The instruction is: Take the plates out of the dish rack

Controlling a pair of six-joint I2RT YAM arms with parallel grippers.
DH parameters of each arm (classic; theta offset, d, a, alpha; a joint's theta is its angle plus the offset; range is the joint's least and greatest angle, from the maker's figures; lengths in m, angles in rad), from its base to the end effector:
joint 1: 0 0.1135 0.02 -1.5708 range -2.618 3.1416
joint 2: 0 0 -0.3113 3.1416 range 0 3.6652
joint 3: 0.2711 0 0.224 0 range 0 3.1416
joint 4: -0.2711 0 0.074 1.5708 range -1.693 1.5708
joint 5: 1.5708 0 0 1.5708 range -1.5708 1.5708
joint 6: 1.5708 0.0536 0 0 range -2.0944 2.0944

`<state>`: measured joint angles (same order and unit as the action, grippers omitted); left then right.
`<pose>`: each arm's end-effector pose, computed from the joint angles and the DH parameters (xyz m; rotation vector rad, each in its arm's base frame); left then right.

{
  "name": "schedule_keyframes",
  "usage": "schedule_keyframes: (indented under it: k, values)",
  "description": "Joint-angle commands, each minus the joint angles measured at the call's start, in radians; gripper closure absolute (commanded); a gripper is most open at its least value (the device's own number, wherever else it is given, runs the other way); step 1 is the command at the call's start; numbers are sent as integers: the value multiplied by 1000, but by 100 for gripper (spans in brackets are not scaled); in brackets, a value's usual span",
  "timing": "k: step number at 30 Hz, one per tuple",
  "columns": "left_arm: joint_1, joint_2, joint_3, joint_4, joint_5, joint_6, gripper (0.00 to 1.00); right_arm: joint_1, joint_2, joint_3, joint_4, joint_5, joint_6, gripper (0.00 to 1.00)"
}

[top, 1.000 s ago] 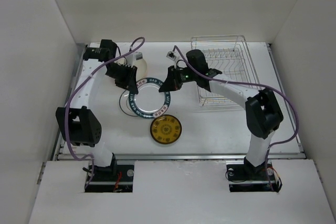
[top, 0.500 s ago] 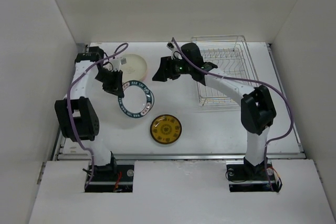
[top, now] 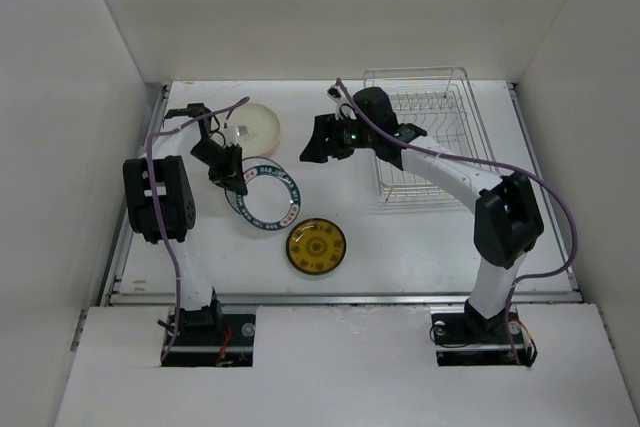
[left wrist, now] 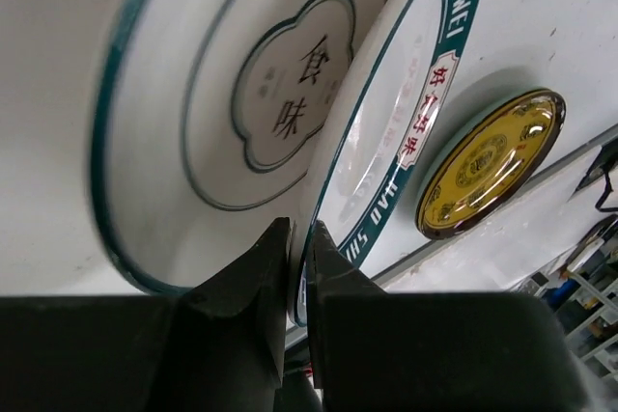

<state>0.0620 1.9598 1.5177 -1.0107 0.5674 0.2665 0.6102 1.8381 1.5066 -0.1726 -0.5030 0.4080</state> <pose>0.3739 -0.0057 0.2451 0.3374 2.8107 -0.7868 0.3390 0.2686 0.3418 -0.5506 2.1415 1.1196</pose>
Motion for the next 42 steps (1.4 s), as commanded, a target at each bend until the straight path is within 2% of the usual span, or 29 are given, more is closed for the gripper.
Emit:
schedule_keyframes:
  k: [1,7,10,16,20,26,28,34,38,42]
  values:
    - [6,-29,-25,63,-77,-27,100,3,-69,-9,22,4,-20,22]
    - [27,-29,-25,84,-89,-71,100,3,-88,-9,22,-14,-29,22]
    - [56,-39,-16,84,-43,-81,100,3,-100,-9,12,-14,-29,22]
    - [77,-58,4,-28,41,-12,100,3,-111,-20,2,-14,-38,22]
    - [111,-58,4,-96,86,57,100,3,-120,-8,-39,-14,-61,22]
    - [151,-15,33,-287,273,282,100,3,-142,-8,-39,-14,-71,22]
    - [162,-15,47,-327,311,315,100,3,-151,-8,-39,-14,-71,22]
    - [193,-6,36,-256,275,266,100,3,-171,-8,-57,-23,-80,22]
    - [228,5,26,-160,183,200,100,3,-180,-17,-67,-23,-89,22]
    - [237,-21,-25,-16,28,108,100,3,-180,-26,-67,-14,-89,22]
